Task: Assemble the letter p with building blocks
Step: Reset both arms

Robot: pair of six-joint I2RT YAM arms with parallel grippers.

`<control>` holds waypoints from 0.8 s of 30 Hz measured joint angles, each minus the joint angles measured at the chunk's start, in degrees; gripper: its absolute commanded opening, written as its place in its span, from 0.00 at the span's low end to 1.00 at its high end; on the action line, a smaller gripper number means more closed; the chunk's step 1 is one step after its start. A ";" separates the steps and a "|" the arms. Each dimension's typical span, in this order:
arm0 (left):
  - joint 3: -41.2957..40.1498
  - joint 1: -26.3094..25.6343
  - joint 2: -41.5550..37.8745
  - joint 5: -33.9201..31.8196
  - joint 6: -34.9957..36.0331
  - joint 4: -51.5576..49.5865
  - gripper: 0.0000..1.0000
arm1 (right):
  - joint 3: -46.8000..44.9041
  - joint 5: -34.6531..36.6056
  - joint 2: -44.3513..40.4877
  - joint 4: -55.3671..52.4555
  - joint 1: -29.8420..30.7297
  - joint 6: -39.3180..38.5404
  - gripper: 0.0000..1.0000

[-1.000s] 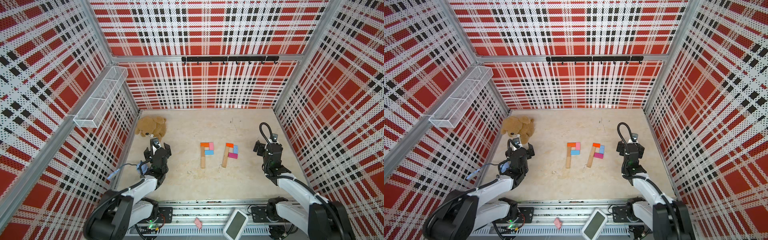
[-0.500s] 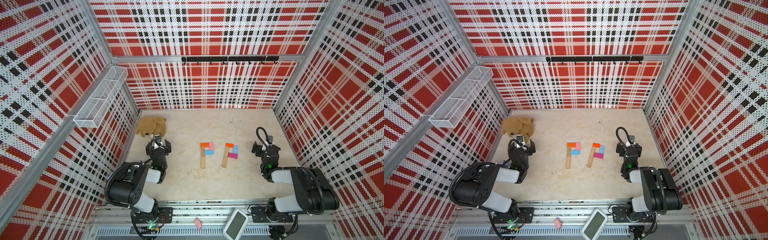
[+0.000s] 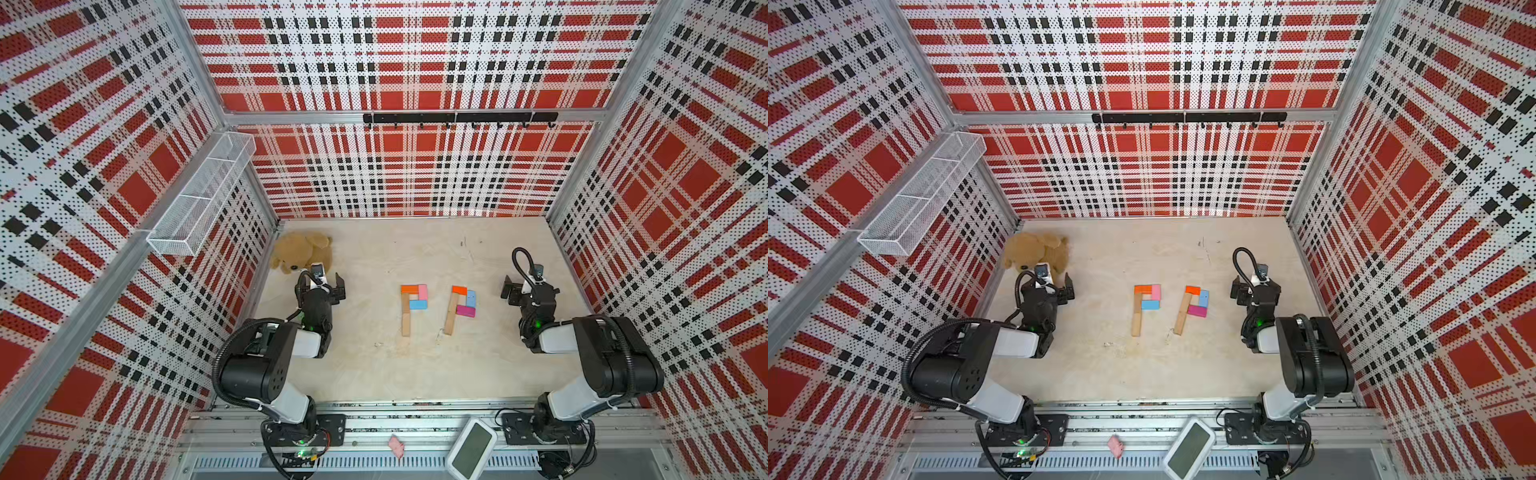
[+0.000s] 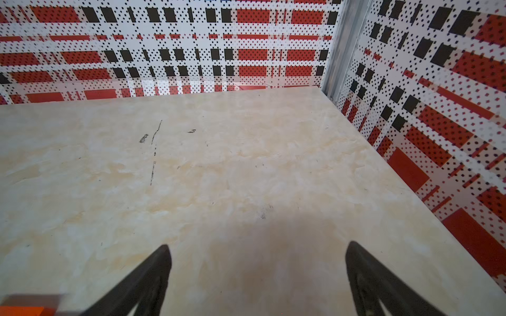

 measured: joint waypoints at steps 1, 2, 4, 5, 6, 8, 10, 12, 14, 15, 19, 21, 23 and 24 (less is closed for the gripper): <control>0.00 -0.04 0.00 -0.02 0.13 -0.31 0.99 | 0.00 0.00 0.02 -0.13 0.02 -0.02 1.00; 0.02 -0.04 0.00 -0.04 0.22 -0.61 0.99 | 0.00 0.00 0.04 -0.26 0.13 -0.04 1.00; 0.02 -0.02 0.00 -0.07 0.31 -1.11 0.99 | 0.00 0.00 0.04 -0.26 0.13 -0.11 1.00; 0.02 -0.04 0.00 -0.09 0.35 -1.25 0.99 | 0.00 0.00 0.04 -0.35 0.13 -0.11 1.00; 0.02 -0.02 0.00 -0.09 0.37 -1.33 0.99 | 0.00 0.02 0.04 -0.35 0.17 -0.13 1.00; 0.07 -0.04 0.00 -0.09 0.39 -1.51 0.99 | 0.00 0.02 0.04 -0.44 0.17 -0.13 1.00; 0.11 -0.04 0.00 -0.09 0.42 -1.57 0.99 | 0.00 0.00 0.04 -0.44 0.17 -0.13 1.00; 0.13 -0.02 0.00 -0.09 0.42 -1.57 0.99 | 0.00 0.00 0.04 -0.46 0.17 -0.13 1.00; 0.13 -0.04 0.00 -0.15 0.42 -1.57 0.99 | 0.00 0.02 0.04 -0.46 0.17 -0.13 1.00; 0.13 -0.04 0.00 -0.20 0.44 -1.60 0.99 | 0.00 0.00 0.04 -0.44 0.17 -0.15 1.00; 0.13 -0.04 0.00 -0.22 0.44 -1.60 0.99 | 0.00 0.02 0.04 -0.44 0.17 -0.15 1.00; 0.13 -0.04 0.00 -0.22 0.44 -1.60 0.99 | 0.02 -0.02 0.04 -0.61 0.20 -0.24 1.00; 0.13 -0.04 0.00 -0.24 0.44 -1.62 0.99 | 0.42 -0.42 0.11 -1.46 0.44 -0.59 1.00; 0.13 -0.04 0.00 -0.24 0.44 -1.62 0.99 | 0.57 -0.57 0.17 -1.60 0.46 -0.76 1.00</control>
